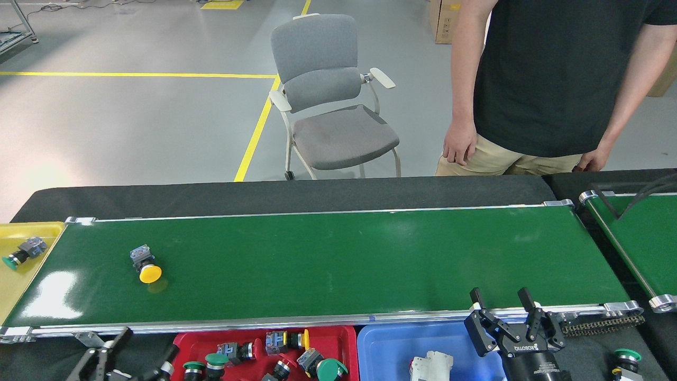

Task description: Pick switch part from conveyor to tray

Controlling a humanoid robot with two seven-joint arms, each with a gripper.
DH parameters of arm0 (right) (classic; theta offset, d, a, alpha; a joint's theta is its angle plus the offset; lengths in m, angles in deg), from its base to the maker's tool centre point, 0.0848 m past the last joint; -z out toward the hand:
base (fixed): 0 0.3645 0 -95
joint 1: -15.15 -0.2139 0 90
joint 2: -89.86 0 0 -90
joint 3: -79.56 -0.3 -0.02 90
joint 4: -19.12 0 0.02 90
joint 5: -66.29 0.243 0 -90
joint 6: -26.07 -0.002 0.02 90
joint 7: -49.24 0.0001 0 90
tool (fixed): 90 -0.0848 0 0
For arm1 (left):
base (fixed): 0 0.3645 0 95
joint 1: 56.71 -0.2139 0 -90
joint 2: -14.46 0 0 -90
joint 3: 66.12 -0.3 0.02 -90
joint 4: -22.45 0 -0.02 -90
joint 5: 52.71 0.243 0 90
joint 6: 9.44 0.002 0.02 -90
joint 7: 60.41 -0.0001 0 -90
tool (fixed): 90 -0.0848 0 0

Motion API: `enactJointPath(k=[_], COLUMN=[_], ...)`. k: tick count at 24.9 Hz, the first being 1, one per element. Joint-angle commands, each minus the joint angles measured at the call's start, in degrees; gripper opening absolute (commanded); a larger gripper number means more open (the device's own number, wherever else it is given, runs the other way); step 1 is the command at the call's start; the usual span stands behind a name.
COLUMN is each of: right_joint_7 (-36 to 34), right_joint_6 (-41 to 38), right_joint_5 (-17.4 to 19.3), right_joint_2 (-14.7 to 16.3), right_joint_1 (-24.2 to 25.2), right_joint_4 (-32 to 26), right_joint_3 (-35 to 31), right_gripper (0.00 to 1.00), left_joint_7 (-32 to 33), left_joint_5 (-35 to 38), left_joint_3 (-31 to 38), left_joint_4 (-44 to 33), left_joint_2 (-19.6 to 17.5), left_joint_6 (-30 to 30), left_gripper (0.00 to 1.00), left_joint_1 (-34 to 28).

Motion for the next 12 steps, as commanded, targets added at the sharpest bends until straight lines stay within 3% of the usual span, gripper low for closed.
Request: enactJointPath(k=[1,5,12], right_joint_7=[0.36,0.45,0.54], right_joint_6=[-2.39,-2.56,-2.56], right_joint_5=[0.15,0.15,0.15], right_joint_2=[0.34,0.43,0.34], right_joint_1=[-0.4,-0.4,-0.31], right_joint_4=[-1.03,-1.2,-1.47], right_joint_3=[-0.28,-0.28,-0.28], right_gripper=[0.99,0.99,0.99], left_joint_7=[-0.24,-0.06,8.38], left_joint_5=[0.02,0.11,0.11], left_joint_3=[0.58,0.58,0.14], left_joint_4=[3.19,7.05,16.72], left_joint_2=[-2.09,-3.32,-7.01], left_joint_6=[3.88,4.06,4.06], left_gripper=[1.0,1.0,1.0], left_joint_1=[2.53,6.48,17.55])
